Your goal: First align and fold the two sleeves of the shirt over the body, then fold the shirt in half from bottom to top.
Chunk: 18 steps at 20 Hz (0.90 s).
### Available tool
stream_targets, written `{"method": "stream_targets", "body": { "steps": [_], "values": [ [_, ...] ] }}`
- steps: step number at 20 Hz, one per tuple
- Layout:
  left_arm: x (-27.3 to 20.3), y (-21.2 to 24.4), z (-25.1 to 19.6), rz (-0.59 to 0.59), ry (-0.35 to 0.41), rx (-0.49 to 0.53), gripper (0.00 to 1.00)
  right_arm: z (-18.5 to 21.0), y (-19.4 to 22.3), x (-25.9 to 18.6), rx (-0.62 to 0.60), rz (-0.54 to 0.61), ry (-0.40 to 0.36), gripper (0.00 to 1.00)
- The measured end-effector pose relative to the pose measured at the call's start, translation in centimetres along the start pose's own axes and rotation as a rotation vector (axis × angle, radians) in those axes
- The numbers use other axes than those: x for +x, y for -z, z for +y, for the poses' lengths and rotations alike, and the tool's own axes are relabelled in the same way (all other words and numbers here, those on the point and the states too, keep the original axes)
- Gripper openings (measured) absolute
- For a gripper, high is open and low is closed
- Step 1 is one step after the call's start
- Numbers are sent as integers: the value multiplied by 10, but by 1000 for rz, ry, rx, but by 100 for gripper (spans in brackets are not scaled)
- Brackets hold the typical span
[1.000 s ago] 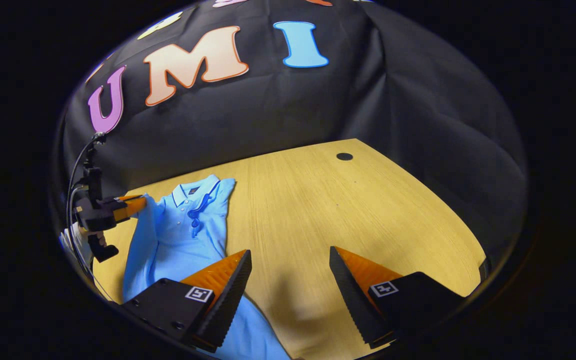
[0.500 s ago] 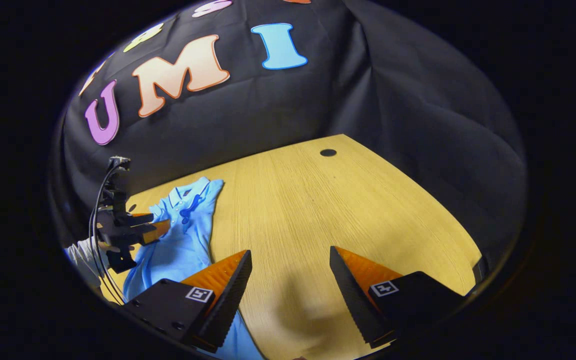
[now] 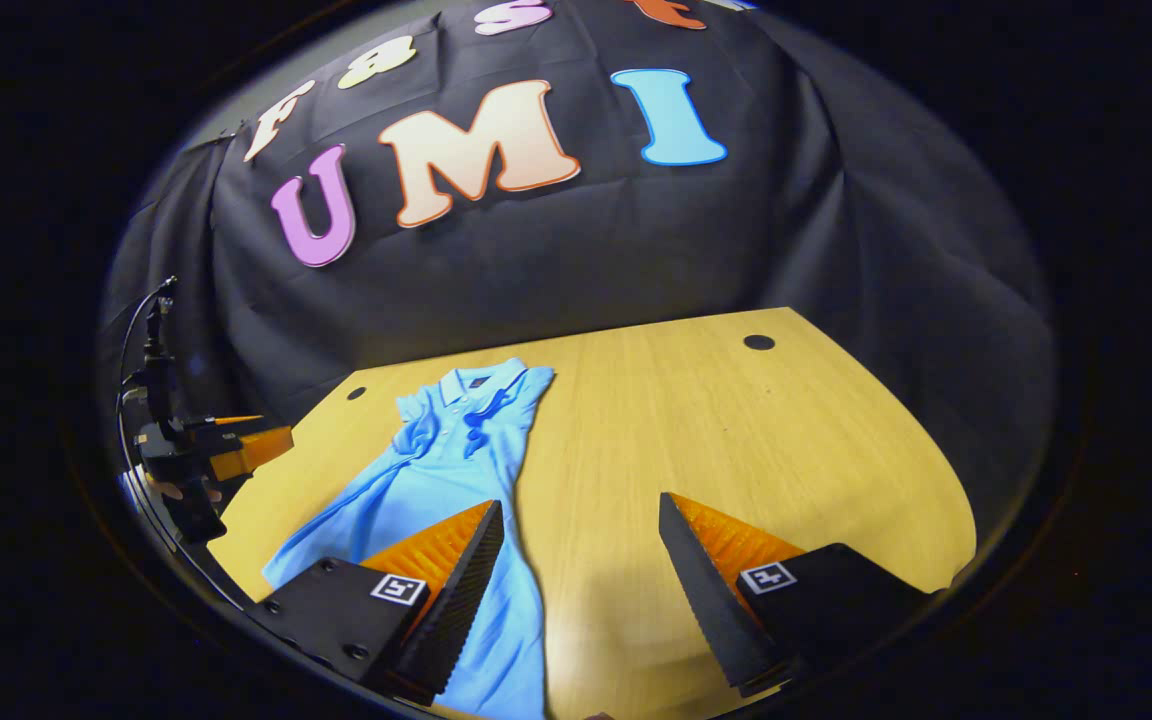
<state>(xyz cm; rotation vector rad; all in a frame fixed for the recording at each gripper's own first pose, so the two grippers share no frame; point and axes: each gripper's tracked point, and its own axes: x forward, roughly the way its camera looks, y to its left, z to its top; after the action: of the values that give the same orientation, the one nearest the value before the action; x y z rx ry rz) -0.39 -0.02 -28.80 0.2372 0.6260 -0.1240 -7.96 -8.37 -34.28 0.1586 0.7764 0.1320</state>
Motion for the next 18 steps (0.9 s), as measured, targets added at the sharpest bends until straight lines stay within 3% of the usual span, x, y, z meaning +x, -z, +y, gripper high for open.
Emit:
{"method": "stream_targets", "body": {
  "steps": [5, 10, 14, 18],
  "values": [
    [-53, 86, 2, 104, 43, -28, 96, 32, 57, -36, 17, 50, -3, 98],
    [-72, 149, 3, 160, 76, -23, 96, 41, 123, -65, 1, 127, 51, 98],
    [-70, 177, 7, 195, 67, -22, 96, 28, 156, -71, -34, 152, 147, 98],
    [-70, 194, 4, 212, 68, -23, 96, 28, 185, -74, -52, 195, 181, 98]
  ]
}}
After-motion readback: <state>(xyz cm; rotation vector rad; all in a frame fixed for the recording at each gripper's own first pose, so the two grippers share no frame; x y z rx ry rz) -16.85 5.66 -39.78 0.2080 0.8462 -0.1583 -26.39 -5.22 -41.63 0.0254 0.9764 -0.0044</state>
